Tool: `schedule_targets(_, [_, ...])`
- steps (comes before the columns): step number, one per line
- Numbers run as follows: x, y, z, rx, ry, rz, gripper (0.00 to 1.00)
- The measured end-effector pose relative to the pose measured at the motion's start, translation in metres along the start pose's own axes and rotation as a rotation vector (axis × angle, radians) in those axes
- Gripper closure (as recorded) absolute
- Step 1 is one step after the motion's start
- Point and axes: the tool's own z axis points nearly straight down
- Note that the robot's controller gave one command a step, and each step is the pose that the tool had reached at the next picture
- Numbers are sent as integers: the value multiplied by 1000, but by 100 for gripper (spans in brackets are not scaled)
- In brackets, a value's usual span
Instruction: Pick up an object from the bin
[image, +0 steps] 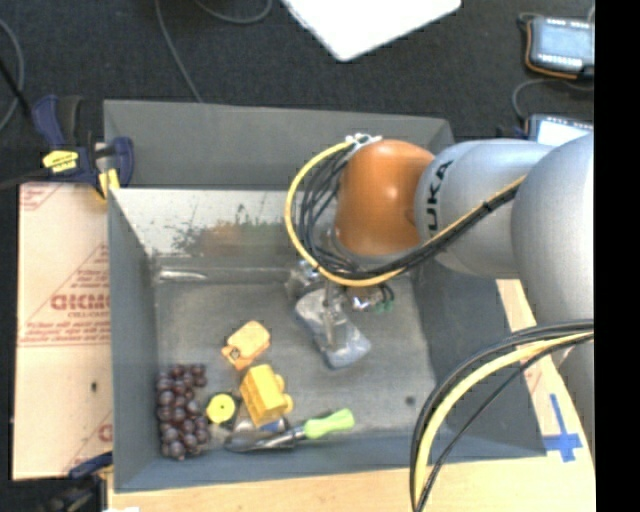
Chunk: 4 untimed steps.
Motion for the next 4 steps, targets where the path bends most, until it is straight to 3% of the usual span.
schedule_targets(1, [6,-4,-7,2,0,-114,0])
schedule_targets(2, [11,-6,-5,-1,-2,-39,100])
schedule_targets(3, [11,-6,-5,-1,-2,-38,100])
schedule_targets(4, [8,-7,-45,-3,3,-31,100])
